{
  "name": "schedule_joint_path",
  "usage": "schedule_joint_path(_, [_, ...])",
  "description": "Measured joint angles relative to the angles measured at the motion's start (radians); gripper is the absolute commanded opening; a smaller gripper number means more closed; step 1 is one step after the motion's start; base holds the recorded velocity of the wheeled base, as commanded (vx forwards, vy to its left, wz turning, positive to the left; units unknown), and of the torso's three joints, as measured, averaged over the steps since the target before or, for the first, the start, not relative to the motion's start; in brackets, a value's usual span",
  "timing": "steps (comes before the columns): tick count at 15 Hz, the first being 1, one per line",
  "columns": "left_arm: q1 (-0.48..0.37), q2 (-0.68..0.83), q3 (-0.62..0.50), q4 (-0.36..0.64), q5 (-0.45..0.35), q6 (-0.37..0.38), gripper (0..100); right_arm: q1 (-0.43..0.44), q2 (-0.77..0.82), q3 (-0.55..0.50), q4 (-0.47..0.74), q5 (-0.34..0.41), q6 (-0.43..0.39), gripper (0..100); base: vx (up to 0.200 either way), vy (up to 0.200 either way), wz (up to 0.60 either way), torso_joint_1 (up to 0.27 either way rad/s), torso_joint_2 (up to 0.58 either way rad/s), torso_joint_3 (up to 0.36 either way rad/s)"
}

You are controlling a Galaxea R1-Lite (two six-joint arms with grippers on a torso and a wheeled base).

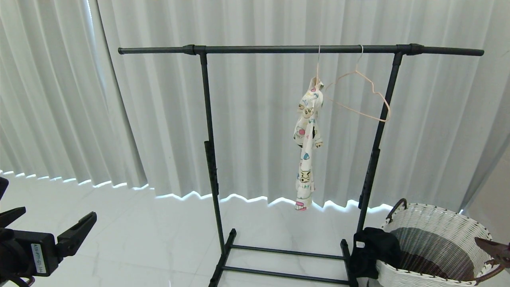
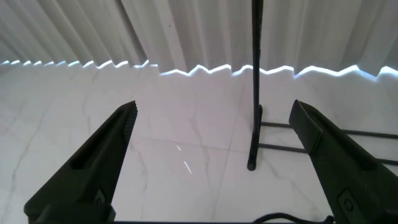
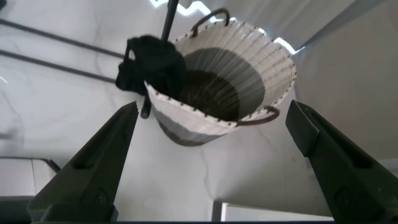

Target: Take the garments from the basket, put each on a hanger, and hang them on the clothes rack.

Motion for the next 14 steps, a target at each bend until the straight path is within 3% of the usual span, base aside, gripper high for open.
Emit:
schedule_joint_path(3, [-0.001, 0.004, 0.002, 0.0, -0.001, 0.0, 100, -0.003, 0.002, 0.015, 0.002, 0.0, 0.0, 100, 0.0, 0.0, 0.0, -0.108, 0.37, 0.255])
schedule_joint_path(7, [-0.003, 0.004, -0.003, -0.001, -0.056, -0.002, 100, -0.01, 0.016, 0.032, -0.001, 0.0, -0.016, 100, 0.2, 0.0, 0.0, -0.019, 0.07, 0.056])
schedule_joint_path(14, [-0.003, 0.013, -0.011, 0.0, -0.06, 0.0, 100, -0.026, 0.093, 0.095, -0.104, 0.004, -0.047, 100, 0.2, 0.0, 0.0, 0.004, 0.01, 0.004])
